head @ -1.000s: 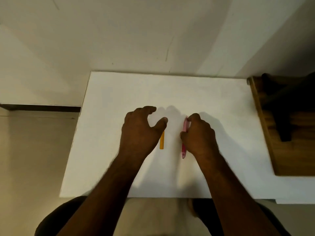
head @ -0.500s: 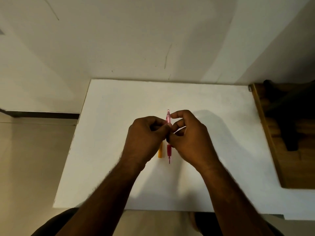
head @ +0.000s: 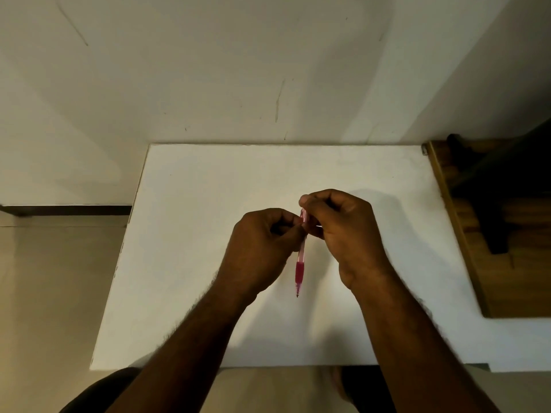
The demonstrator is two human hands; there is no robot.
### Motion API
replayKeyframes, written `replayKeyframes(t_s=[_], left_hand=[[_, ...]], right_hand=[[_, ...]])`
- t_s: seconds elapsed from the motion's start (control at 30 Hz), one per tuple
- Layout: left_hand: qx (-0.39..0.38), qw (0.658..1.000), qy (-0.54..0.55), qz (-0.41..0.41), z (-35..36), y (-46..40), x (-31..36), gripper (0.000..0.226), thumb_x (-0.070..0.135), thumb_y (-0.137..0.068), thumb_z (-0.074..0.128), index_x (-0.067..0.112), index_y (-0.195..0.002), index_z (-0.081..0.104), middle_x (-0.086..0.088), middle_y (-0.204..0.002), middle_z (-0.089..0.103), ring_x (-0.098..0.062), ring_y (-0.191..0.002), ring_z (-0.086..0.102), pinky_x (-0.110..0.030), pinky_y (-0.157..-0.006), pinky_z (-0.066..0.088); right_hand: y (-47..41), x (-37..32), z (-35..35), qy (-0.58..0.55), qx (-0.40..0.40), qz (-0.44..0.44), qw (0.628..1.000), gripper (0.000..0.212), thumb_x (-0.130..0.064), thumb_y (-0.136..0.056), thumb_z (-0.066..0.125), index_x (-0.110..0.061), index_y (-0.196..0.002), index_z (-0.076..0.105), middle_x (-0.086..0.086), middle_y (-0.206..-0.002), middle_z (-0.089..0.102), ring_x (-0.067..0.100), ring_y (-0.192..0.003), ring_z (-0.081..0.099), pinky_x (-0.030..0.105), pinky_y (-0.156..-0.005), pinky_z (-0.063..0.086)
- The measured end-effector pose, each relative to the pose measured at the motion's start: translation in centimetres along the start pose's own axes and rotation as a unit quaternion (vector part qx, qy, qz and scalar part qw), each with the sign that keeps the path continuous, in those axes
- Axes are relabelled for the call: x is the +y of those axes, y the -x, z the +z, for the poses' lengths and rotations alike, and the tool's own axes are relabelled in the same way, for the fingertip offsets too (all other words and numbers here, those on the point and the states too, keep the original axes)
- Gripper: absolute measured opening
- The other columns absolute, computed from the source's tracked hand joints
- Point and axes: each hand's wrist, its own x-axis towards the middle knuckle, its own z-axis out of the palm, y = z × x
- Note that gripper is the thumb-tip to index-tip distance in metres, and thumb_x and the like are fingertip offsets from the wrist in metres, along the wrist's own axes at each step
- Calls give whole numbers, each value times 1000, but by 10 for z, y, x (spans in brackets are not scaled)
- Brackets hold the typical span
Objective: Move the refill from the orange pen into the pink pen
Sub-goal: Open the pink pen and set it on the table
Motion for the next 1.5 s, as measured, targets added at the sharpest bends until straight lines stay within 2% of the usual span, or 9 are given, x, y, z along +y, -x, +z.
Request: replayKeyframes(t_s=[0.17, 0.47, 0.67, 0.73, 0.87, 1.0, 1.13, 1.3, 1.5], left_hand=[[0, 1000, -21, 6, -3, -3, -1, 14, 27, -92, 69, 22, -82, 78, 14, -61, 72, 1, -54, 65, -9, -53, 45], [0, 999, -42, 8, -8, -6, -1, 15, 26, -92, 68, 23, -80, 76, 12, -60, 72, 0, -54, 65, -17, -55, 47], [-31, 998, -56, 1, -6, -1, 0, 13, 27, -90, 71, 23, -80, 77, 12, -60, 71, 0, -54, 65, -22, -59, 49], [-25, 999, -43, -6, -6, 0, 0, 13, 27, -89, 72, 23, -78, 77, 11, -61, 72, 0, -54, 65, -27, -60, 51], [14, 1000, -15, -21, -10, -4, 0, 16, 27, -88, 71, 24, -74, 77, 7, -65, 75, -7, -59, 70, -41, -72, 63], [22, 999, -8, -25, -8, -4, 0, 15, 27, -88, 72, 24, -75, 77, 6, -67, 76, -9, -62, 72, -44, -78, 63], [23, 999, -8, -25, -8, -6, -2, 13, 28, -87, 73, 24, -75, 77, 8, -66, 75, -8, -62, 72, -43, -78, 63], [10, 999, -4, -30, -10, -6, -5, 12, 29, -86, 74, 24, -76, 78, 6, -67, 76, -10, -63, 72, -46, -79, 63], [10, 999, -2, -33, -11, -4, -6, 12, 31, -86, 74, 25, -75, 77, 7, -66, 76, -9, -62, 72, -45, -78, 63]], right_hand=[[0, 1, 1, -40, -7, 12, 999, 9, -19, -92, 73, -14, -88, 79, 7, -83, 78, 27, -85, 76, 41, -85, 64], [1, -1, 4, -64, -19, 24, 997, 11, -17, -94, 71, -18, -85, 78, 11, -92, 78, 30, -92, 75, 47, -91, 61], [-5, -3, -5, -135, -6, 21, 991, 15, -17, -95, 68, -24, -87, 79, -3, -81, 79, 12, -78, 75, 29, -76, 63], [-10, 0, -12, -89, 33, -2, 996, 14, -19, -93, 71, -28, -86, 79, -7, -82, 80, 10, -78, 75, 29, -76, 63], [-13, 16, -16, 194, 88, -79, 974, 10, -27, -91, 75, -23, -98, 81, -5, -96, 80, 14, -89, 73, 33, -90, 58], [-12, 27, -9, 370, 78, -71, 923, 16, -33, -91, 74, -23, -104, 77, 0, -97, 79, 13, -78, 66, 21, -76, 43], [-14, 35, -6, 433, 64, -49, 898, 12, -34, -93, 72, -21, -95, 72, 0, -95, 77, 22, -86, 70, 23, -71, 38], [-15, 43, -5, 460, 57, -54, 885, 16, -33, -93, 71, -18, -96, 69, 4, -98, 75, 27, -91, 70, 34, -82, 55], [-13, 32, -14, 404, 75, -34, 911, 25, -44, -84, 79, -23, -92, 69, -2, -93, 75, 24, -88, 70, 29, -74, 50]])
